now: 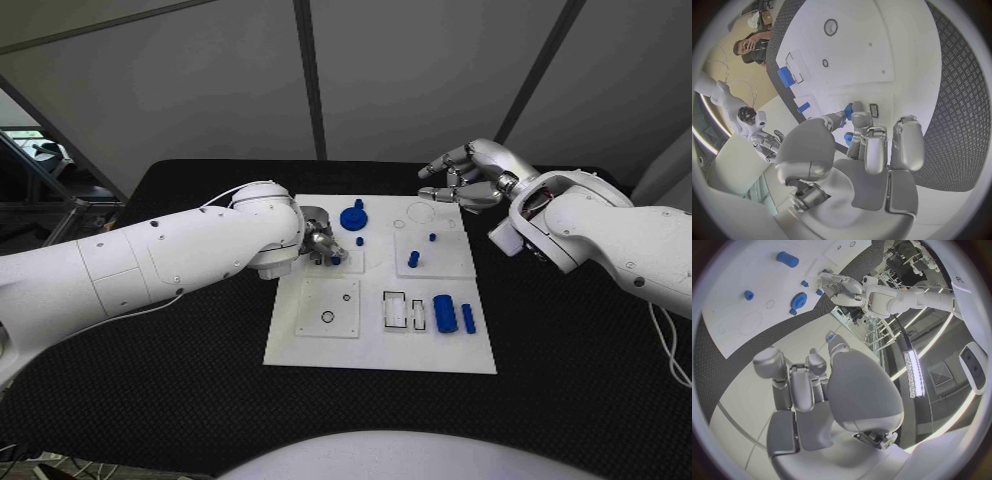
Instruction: Assemble the parts on the task board
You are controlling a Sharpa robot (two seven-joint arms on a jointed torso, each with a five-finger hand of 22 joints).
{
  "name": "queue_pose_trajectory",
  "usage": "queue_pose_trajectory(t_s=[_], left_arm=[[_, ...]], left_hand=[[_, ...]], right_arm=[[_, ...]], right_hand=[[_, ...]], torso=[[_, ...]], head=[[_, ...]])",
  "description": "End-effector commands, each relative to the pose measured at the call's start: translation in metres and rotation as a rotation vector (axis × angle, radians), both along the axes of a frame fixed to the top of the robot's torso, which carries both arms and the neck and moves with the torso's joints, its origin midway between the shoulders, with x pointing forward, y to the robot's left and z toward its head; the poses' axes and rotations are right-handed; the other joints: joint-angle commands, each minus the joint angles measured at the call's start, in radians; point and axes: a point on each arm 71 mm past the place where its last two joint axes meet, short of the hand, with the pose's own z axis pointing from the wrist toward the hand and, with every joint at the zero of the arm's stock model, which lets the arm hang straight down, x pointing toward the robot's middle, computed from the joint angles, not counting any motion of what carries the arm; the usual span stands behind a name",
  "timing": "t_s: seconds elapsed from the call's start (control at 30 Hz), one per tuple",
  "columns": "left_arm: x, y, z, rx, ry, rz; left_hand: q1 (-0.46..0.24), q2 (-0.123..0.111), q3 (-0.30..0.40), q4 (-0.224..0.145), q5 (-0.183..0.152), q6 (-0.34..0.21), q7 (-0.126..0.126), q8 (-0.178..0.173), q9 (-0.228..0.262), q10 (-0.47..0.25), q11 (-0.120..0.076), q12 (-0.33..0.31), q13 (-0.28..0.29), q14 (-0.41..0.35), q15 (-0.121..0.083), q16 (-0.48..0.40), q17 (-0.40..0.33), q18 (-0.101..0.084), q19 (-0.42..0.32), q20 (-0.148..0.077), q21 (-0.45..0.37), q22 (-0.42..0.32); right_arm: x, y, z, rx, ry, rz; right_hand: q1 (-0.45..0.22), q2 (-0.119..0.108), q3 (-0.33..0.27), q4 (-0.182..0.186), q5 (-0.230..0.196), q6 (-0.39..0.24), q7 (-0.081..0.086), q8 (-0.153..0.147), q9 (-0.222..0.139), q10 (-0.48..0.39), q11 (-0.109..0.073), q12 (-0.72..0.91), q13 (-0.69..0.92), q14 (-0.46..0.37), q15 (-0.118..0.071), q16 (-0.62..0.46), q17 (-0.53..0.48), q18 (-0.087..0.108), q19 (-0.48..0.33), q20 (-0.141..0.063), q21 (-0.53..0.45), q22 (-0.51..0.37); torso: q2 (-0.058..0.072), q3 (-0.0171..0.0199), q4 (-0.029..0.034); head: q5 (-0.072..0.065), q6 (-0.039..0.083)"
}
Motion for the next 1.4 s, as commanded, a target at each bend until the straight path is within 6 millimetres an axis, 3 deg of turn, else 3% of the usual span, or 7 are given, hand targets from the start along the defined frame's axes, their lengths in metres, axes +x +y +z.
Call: queue_pose_trajectory(t_s=[0.03, 0.43, 0.83, 1.4], left_arm=[[-0.0001, 0.0005, -0.001, 0.01, 0.011, -0.002], [0.001, 0.0012, -0.0011, 0.009, 0.008, 0.004], [0.0004, 0.0026, -0.0004, 0.006, 0.002, 0.01], [0.0005, 0.0037, 0.0085, -0.027, -0.031, 0.021]], left_hand=[[-0.015, -0.003, -0.011, 0.001, 0.001, 0.009, -0.001, -0.004, -0.002, 0.009, -0.002, 0.005, 0.0, 0.105, -0.01, 0.002, 0.263, -0.018, 0.008, -0.003, 0.007, 0.03], [-0.052, 0.001, -0.057, 0.023, 0.002, 0.027, -0.005, -0.005, -0.008, 0.023, -0.005, 0.009, 0.002, 0.105, -0.014, 0.002, 0.263, -0.021, 0.017, -0.007, 0.013, 0.042], [-0.084, -0.023, -0.142, 0.05, 0.004, 0.035, -0.008, -0.007, -0.013, 0.029, -0.008, 0.01, 0.0, 0.105, -0.016, 0.002, 0.263, -0.022, 0.02, -0.009, 0.013, 0.048], [-0.093, -0.029, -0.239, 0.095, 0.009, 0.036, -0.009, -0.008, -0.016, 0.03, -0.009, 0.01, -0.004, 0.105, -0.018, 0.002, 0.263, -0.021, 0.021, -0.012, 0.01, 0.049]], right_arm=[[0.0, 0.0009, 0.0008, -0.002, 0.0, 0.008], [0.0001, 0.0009, 0.0006, -0.003, 0.001, 0.008], [0.0002, 0.0004, 0.0005, -0.004, 0.002, 0.008], [0.001, -0.0002, -0.0001, -0.004, 0.002, 0.006]], right_hand=[[0.0, 0.01, 0.0, 0.009, 0.004, 0.009, 0.001, 0.007, -0.002, -0.007, -0.003, -0.005, -0.001, 0.042, -0.009, -0.007, 0.017, 0.009, -0.004, -0.003, -0.005, 0.0], [-0.002, 0.01, -0.001, 0.011, 0.005, 0.009, 0.001, 0.007, -0.002, -0.007, -0.003, -0.005, -0.001, 0.042, -0.009, -0.007, 0.016, 0.01, -0.004, -0.003, -0.006, -0.002], [-0.006, 0.009, -0.003, 0.014, 0.007, 0.009, 0.001, 0.008, -0.002, -0.009, -0.003, -0.006, -0.003, 0.041, -0.009, -0.008, 0.015, 0.01, -0.005, -0.003, -0.009, -0.005], [-0.007, 0.009, -0.003, 0.015, 0.007, 0.008, 0.001, 0.008, -0.002, -0.009, -0.003, -0.006, -0.003, 0.041, -0.009, -0.01, 0.013, 0.01, -0.006, -0.003, -0.01, -0.007]], torso=[[0.0, -0.0003, 0.0003], [0.0, -0.0003, 0.0009], [0.0, -0.0008, 0.001], [0.0, -0.0008, 0.0011]], head=[[-0.001, 0.0], [-0.003, -0.001], [-0.003, -0.002], [-0.002, 0.001]])
